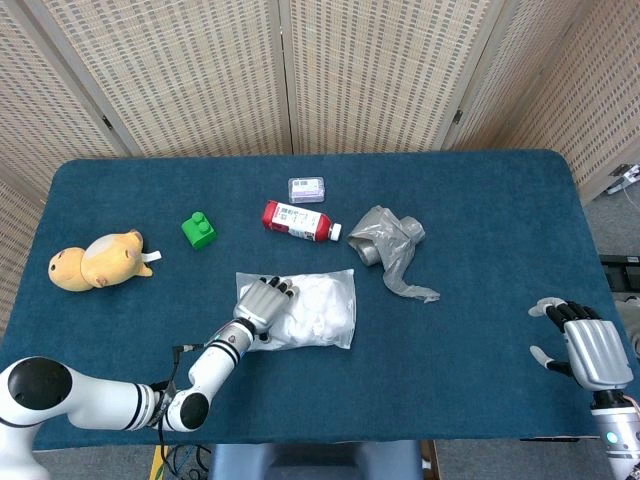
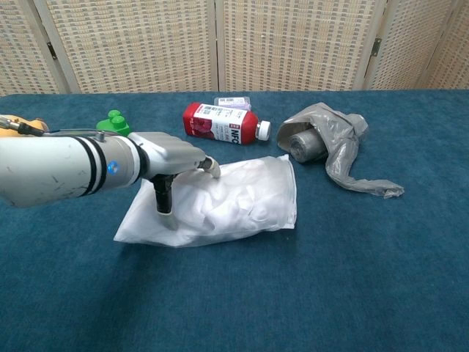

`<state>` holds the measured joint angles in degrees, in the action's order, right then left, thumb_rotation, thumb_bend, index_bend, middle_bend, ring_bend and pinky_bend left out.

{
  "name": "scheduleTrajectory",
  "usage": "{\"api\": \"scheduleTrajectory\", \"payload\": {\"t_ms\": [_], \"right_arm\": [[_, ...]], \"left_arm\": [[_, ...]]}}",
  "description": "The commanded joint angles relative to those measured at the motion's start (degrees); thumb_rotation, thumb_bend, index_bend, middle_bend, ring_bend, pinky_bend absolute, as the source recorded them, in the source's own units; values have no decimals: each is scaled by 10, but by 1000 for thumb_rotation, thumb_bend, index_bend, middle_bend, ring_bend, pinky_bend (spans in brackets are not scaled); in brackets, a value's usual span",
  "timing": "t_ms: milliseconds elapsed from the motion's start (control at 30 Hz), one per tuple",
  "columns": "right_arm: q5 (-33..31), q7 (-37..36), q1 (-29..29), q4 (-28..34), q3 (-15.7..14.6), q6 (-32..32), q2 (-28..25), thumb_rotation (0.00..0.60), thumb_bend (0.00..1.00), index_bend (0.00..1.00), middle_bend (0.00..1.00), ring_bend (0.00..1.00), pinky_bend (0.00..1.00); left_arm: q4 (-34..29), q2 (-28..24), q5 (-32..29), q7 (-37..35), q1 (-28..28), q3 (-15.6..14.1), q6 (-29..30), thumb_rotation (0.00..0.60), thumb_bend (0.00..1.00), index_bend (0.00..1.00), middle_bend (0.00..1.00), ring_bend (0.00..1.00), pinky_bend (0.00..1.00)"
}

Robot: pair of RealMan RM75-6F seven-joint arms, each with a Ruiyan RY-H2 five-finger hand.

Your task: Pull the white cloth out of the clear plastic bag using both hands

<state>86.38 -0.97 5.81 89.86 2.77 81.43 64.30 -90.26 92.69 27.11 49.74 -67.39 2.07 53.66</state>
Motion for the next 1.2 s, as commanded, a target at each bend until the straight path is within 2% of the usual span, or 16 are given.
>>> {"api": "scheduleTrajectory", "payload": {"t_ms": [33, 233, 433, 867, 1200], "right_arm": [[0, 1, 1, 1, 0, -1, 1, 600, 136, 381, 332, 293, 378], [0, 3, 4, 2, 0, -5, 2, 600, 136, 381, 339, 293, 378], [-1, 0, 6, 1, 1, -6, 5, 600, 136, 381, 342, 292, 378], [9, -44, 24, -14, 15, -4, 29, 600, 136, 381, 327, 293, 378], [22, -65, 64, -10, 43, -12, 53, 600, 136, 381, 247, 232, 378]], "left_arm": [[9, 9, 27, -8, 6, -2, 14, 600, 0, 95, 318, 278, 378], [25, 25, 95, -38, 28, -1, 44, 600, 3, 363, 586, 486, 524], [36, 32, 180, -82, 58, 0, 75, 600, 65, 473, 703, 577, 592], [18, 8, 348, -155, 115, 0, 138, 600, 115, 542, 778, 632, 638], [-15, -16, 429, -158, 133, 10, 156, 600, 129, 545, 781, 634, 640]]}}
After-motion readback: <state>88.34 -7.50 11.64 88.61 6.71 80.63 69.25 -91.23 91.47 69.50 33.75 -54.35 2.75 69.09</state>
